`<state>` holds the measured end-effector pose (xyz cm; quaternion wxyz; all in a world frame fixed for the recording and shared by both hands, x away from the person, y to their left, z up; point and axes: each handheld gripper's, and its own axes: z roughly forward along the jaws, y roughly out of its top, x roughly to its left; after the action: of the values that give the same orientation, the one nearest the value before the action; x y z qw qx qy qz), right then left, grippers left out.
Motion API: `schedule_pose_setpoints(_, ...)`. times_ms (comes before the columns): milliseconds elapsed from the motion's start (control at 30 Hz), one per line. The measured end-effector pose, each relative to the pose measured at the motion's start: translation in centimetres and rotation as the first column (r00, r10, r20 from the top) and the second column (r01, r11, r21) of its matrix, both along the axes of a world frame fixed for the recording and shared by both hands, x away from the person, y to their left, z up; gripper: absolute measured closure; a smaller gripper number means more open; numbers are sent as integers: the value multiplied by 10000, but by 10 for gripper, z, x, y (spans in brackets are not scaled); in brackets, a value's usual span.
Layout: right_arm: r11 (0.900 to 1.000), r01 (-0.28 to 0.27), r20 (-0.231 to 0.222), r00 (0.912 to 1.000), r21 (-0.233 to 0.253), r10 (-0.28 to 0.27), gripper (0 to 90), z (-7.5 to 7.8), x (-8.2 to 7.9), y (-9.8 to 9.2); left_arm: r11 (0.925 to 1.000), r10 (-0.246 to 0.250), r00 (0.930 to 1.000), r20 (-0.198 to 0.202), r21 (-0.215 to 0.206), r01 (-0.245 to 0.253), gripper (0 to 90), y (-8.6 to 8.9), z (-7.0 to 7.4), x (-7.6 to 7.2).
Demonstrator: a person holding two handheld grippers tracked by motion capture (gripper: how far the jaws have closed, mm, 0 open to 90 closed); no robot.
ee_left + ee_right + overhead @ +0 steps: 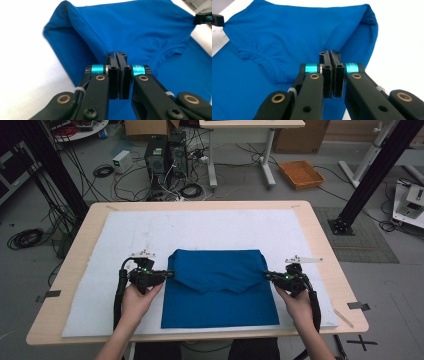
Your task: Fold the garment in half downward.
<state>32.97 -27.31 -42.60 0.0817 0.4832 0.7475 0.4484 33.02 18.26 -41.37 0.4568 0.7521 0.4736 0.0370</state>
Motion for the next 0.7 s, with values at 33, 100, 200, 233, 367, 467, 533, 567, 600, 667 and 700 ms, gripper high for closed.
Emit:
schedule_pose_setpoints(33, 10000, -48, 1, 10000, 47, 48, 892, 2, -4, -1, 9999, -91, 9999, -44, -83, 90, 884, 0, 1, -4)
schedule_pose_setpoints(100, 9998, -161, 47, 9999, 139, 160, 893, 3, -12, -3, 9995, -272, 9996, -82, -186, 271, 884, 1, 2, -14)
schedule_pose_setpoints(200, 9993, -308, 47, 9995, 200, 307, 892, 5, -25, -6, 9977, -564, 9982, -213, -397, 555, 884, 3, 2, -29)
schedule_pose_setpoints(233, 9991, -365, 20, 9993, 224, 365, 893, 5, -30, -7, 9968, -589, 9979, -283, -551, 573, 884, 3, 1, -34)
schedule_pose_setpoints(367, 9980, -600, -12, 9982, 204, 600, 892, 5, -48, -10, 9935, -842, 9948, -570, -820, 794, 884, 9, -3, -51)
schedule_pose_setpoints(467, 9973, -695, -69, 9975, 230, 697, 893, 4, -59, -13, 9921, -970, 9928, -702, -864, 908, 884, 11, -7, -61)
schedule_pose_setpoints(533, 9969, -763, -85, 9970, 174, 765, 892, 2, -64, -13, 9917, -984, 9920, -787, -903, 912, 884, 11, -10, -65)
schedule_pose_setpoints(567, 9965, -819, -108, 9966, 167, 821, 893, 2, -67, -14, 9903, -1077, 9903, -881, -972, 991, 884, 12, -11, -68)
schedule_pose_setpoints(600, 9963, -832, -100, 9965, 193, 834, 892, 2, -69, -14, 9896, -1084, 9898, -920, -1049, 986, 884, 12, -12, -70)
schedule_pose_setpoints(667, 9959, -873, -74, 9961, 218, 875, 892, 3, -73, -15, 9867, -1174, 9881, -998, -1242, 1047, 884, 14, -14, -74)
schedule_pose_setpoints(700, 9956, -902, -61, 9959, 245, 904, 892, 4, -75, -15, 9862, -1208, 9875, -1009, -1255, 1078, 884, 14, -14, -76)
